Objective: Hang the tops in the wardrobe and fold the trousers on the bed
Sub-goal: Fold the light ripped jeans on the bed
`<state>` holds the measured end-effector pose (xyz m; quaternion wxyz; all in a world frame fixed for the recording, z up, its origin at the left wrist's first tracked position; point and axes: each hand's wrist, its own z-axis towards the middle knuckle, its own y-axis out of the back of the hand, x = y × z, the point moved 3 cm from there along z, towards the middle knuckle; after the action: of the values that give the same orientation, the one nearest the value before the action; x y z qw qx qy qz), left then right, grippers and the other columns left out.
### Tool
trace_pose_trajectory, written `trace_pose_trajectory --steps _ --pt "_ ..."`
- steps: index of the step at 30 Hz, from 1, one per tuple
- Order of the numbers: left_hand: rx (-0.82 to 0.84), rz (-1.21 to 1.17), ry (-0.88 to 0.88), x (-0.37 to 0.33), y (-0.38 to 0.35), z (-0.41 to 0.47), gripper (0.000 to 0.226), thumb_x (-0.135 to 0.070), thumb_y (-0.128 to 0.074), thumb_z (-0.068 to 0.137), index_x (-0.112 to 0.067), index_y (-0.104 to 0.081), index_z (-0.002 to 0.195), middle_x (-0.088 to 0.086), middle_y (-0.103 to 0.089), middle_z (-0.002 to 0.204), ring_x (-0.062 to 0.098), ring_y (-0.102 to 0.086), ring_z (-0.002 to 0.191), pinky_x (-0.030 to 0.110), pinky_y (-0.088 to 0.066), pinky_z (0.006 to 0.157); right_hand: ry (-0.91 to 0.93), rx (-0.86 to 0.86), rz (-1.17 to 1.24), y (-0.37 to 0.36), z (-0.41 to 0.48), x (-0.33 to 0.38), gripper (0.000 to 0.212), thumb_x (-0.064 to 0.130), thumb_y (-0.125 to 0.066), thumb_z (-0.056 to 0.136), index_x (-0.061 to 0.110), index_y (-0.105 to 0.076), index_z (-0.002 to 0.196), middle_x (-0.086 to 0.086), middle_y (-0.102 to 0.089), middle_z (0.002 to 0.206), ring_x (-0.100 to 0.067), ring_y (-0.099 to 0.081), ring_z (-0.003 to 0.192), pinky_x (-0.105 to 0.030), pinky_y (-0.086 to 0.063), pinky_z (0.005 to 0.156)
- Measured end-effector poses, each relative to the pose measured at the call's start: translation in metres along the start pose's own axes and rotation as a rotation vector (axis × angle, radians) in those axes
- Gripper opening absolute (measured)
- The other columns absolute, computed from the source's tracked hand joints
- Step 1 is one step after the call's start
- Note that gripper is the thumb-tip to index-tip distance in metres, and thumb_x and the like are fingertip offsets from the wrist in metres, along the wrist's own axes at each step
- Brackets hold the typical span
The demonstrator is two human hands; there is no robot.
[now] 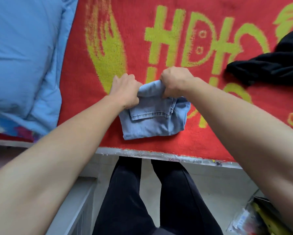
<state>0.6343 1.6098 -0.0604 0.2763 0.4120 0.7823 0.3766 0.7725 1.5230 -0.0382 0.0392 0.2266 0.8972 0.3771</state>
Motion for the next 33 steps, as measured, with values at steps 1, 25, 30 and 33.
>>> trace_pose_trajectory --steps 1,25,30,33 --pt "-0.052 0.000 0.010 0.001 0.011 -0.009 0.033 -0.023 -0.067 0.074 -0.032 -0.068 0.107 0.006 -0.052 0.100 0.032 -0.049 0.104 0.041 -0.037 0.082 0.007 -0.072 -0.009 0.009 -0.011 0.002 0.024 0.023 -0.073 0.076 0.014 -0.068 0.098 -0.011 -0.064 0.097 -0.032 -0.063 0.088 -0.033 -0.039 0.065" --pt "-0.799 -0.045 0.134 -0.005 0.435 -0.297 0.038 -0.031 -0.061 0.076 -0.042 -0.066 0.112 0.000 -0.069 0.101 0.029 -0.063 0.098 0.035 -0.048 0.077 0.110 -0.972 -0.066 0.358 -0.355 0.060 0.045 0.037 -0.067 0.073 0.045 -0.062 0.116 0.006 -0.051 0.101 -0.021 -0.057 0.103 -0.035 -0.045 0.073" --pt "-0.899 -0.058 0.282 -0.043 0.402 -0.353 0.041 -0.033 -0.065 0.074 -0.040 -0.065 0.115 -0.001 -0.064 0.103 0.028 -0.059 0.098 0.036 -0.049 0.078 0.300 -1.030 -0.167 0.335 -0.390 0.062 0.063 0.044 -0.075 0.071 0.043 -0.054 0.132 0.003 -0.049 0.110 -0.022 -0.051 0.107 -0.039 -0.050 0.073" --pt "-0.911 -0.078 0.404 -0.067 0.364 -0.385 0.043 -0.029 -0.064 0.077 -0.037 -0.064 0.119 -0.002 -0.064 0.109 0.027 -0.057 0.103 0.036 -0.049 0.084 0.453 -1.032 -0.226 0.303 -0.401 0.064 0.077 0.047 -0.078 0.067 0.037 -0.051 0.138 -0.001 -0.046 0.114 -0.024 -0.048 0.107 -0.039 -0.050 0.067"
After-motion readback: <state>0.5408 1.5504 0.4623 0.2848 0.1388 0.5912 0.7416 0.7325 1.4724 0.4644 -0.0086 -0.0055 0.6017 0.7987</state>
